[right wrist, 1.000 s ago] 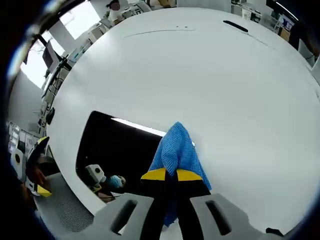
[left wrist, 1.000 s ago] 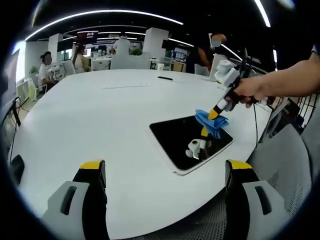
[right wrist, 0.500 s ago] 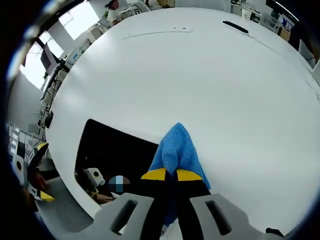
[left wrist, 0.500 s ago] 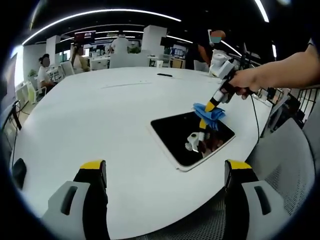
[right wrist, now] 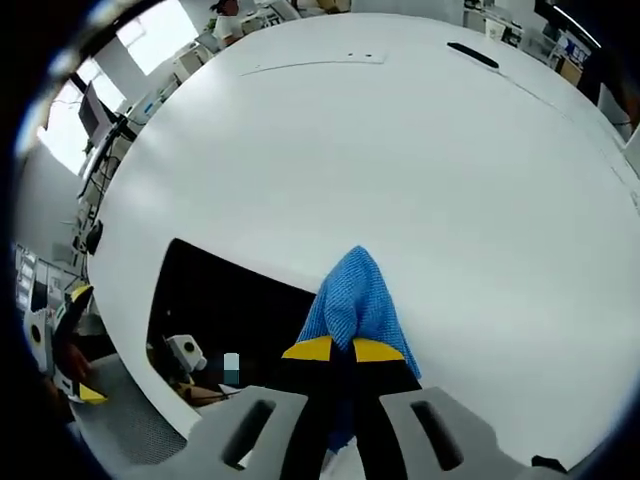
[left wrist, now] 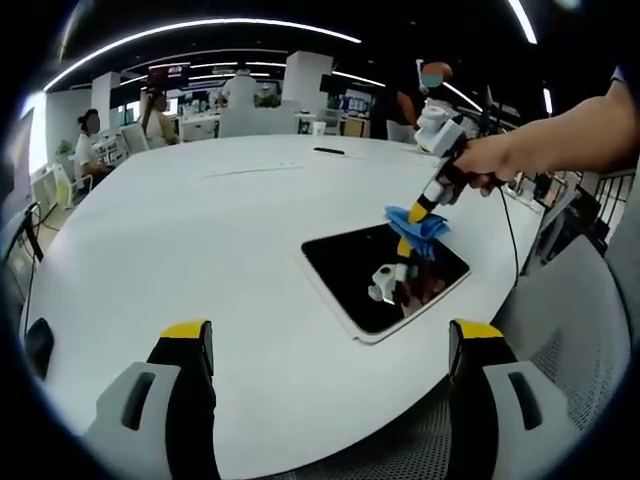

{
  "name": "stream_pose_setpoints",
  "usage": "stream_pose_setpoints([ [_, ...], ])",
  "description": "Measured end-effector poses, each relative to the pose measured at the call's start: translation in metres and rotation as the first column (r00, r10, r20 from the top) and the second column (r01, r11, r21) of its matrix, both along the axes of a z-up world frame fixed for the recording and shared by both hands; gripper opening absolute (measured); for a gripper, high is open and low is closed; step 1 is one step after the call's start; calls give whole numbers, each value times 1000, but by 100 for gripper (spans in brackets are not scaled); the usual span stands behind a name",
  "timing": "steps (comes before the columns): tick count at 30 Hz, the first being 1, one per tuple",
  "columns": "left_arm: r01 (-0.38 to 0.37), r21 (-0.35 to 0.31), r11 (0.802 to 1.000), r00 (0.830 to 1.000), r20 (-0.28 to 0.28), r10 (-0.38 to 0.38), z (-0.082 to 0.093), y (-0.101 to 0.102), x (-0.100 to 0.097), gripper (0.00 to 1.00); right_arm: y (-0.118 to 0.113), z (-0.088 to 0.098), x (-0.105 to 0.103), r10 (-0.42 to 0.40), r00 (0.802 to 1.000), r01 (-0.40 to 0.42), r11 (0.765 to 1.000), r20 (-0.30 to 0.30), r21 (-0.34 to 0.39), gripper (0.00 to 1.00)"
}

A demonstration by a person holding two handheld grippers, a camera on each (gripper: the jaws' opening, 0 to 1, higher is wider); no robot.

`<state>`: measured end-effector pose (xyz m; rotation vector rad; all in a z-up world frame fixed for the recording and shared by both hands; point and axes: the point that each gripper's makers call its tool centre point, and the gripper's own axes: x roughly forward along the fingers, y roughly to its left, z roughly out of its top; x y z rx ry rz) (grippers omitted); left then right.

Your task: Wipe the mirror surface with the cleaning cloth until all visible marks leave the cleaned area.

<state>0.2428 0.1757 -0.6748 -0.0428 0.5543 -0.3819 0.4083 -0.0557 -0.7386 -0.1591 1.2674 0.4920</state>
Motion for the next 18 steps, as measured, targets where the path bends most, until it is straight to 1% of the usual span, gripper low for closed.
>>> stream_pose_setpoints([
  [2,-8,-4,1000,1000,2,8,0,2,1,98,0,1,-1,1,1000,-1,1000,-2,6,0],
  [4,8,3,1000,1000,2,-8,-1,0,0,98,0,4,-4,-13,1000,13,1000,-4,19,0],
  [5,10,4,1000,1000,3,-10,-1,-1,0,98,-1,7,-4,-13,1000,13,1000,8,15,0],
  [6,9,4,1000,1000,3,-9,-1,-1,0,98,-4,11,-2,-13,1000,13,1000,28,12,0],
  [8,3,-2,1000,1000,6,-3,-1,0,1,98,-6,22,-3,-47,998,46,998,28,42,0],
  [12,13,-1,1000,1000,3,-13,0,-3,-1,98,-29,34,2,-77,996,76,997,42,33,0],
  [15,14,-2,1000,1000,6,-14,1,-3,-1,98,-48,45,0,-84,995,82,996,56,35,0],
  [18,10,-4,1000,1000,7,-10,2,-3,-1,99,-68,47,-5,-90,994,89,996,54,27,0],
])
